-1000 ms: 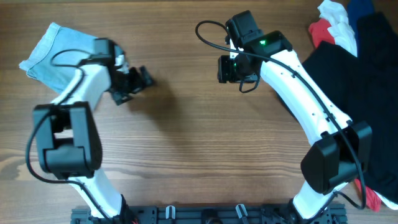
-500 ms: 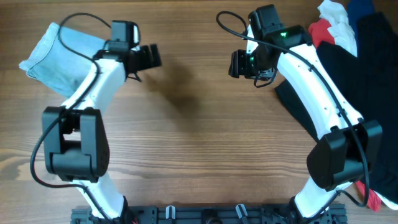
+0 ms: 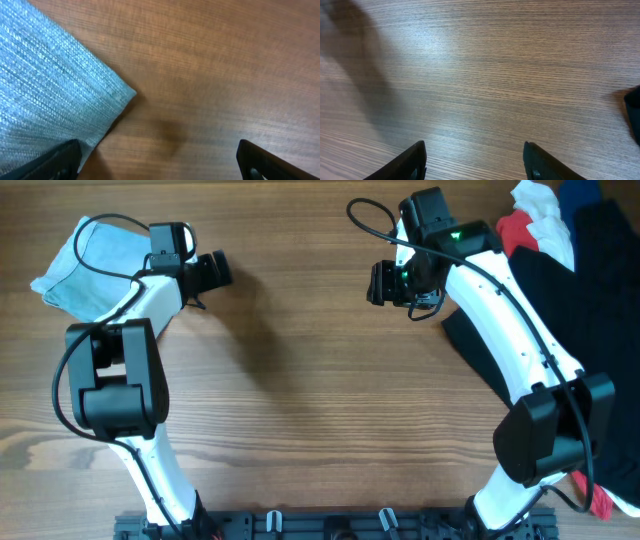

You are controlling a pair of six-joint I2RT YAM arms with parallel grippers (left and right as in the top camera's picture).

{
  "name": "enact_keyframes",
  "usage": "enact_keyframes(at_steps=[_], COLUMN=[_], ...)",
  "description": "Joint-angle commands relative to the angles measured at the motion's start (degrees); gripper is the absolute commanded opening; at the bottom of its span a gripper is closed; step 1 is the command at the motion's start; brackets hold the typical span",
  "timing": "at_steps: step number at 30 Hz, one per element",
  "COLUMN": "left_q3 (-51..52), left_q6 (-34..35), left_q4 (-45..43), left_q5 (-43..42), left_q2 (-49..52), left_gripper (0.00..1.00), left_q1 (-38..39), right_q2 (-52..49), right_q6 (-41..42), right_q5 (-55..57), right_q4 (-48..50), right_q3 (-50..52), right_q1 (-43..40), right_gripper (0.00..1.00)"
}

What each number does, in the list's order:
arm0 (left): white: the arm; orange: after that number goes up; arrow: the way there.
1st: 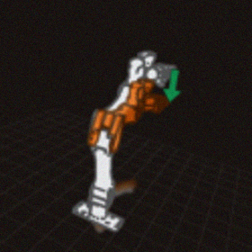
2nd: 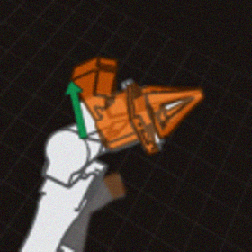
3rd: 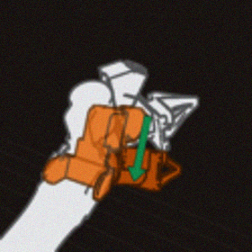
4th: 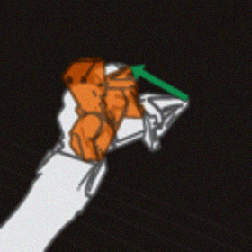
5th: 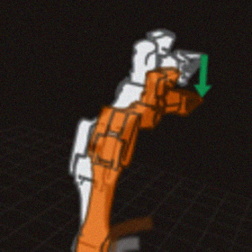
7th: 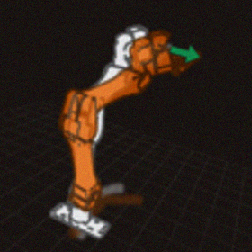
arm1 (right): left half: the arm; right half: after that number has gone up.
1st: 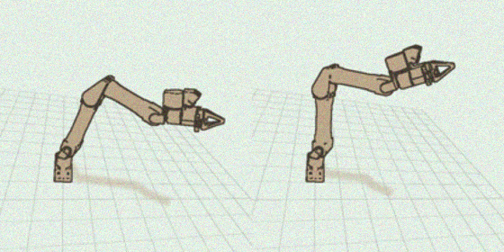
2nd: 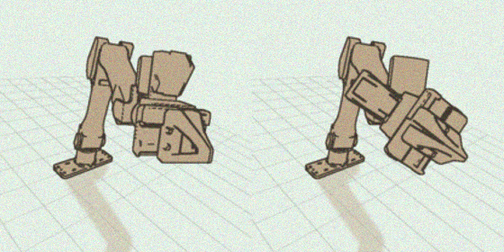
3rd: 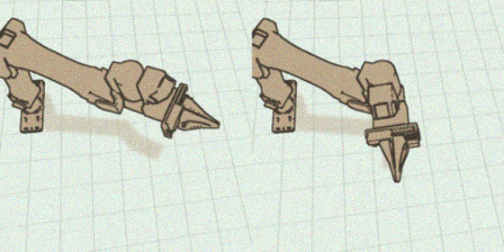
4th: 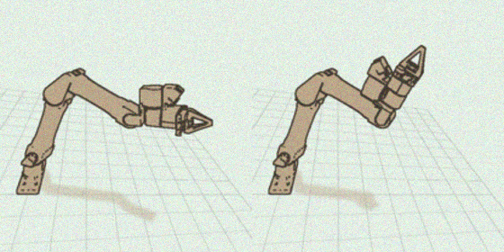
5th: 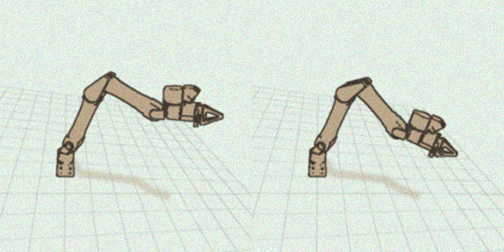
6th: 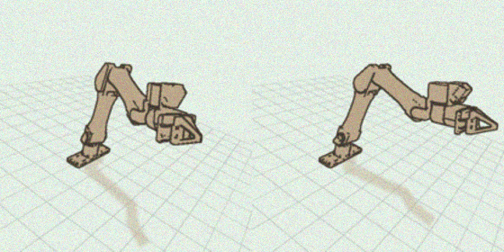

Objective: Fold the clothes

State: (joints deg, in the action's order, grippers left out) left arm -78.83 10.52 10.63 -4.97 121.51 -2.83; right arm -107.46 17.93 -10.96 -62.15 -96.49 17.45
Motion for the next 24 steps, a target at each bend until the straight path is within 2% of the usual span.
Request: enact_keyframes(at_steps=[1,6,9,16,20,24], left_q3=[-0.6,-0.6,-0.9,-7.1,-9.7,-9.3], left_q6=[-1.2,-1.0,-0.9,-1.2,-1.7,-4.4], left_q4=[-4.1,-8.1,-7.6,3.7,9.6,12.5], left_q5=[1.2,3.3,3.3,2.0,-7.3,-9.1], left_q2=[0.7,0.7,0.7,-0.5,-2.5,-1.8], left_gripper=[1.0,1.0,1.0,1.0,1.0,1.0], left_q1=[-2.0,-4.2,-4.7,-4.7,-4.3,-2.5], right_q2=[0.8,0.8,0.8,0.8,0.8,0.8], right_q6=[0.3,0.2,0.3,0.3,0.3,0.3], right_q5=[-0.9,-0.9,-0.9,-0.9,-0.9,-0.9], right_q4=[-0.2,-0.5,-0.2,0.0,0.1,0.7], right_q3=[-1.0,-1.0,-1.0,-1.0,-1.0,-1.0], right_q1=[0.2,0.2,0.2,0.2,0.2,0.2], right_gripper=[0.63,0.63,0.63,0.63,0.63,0.63])
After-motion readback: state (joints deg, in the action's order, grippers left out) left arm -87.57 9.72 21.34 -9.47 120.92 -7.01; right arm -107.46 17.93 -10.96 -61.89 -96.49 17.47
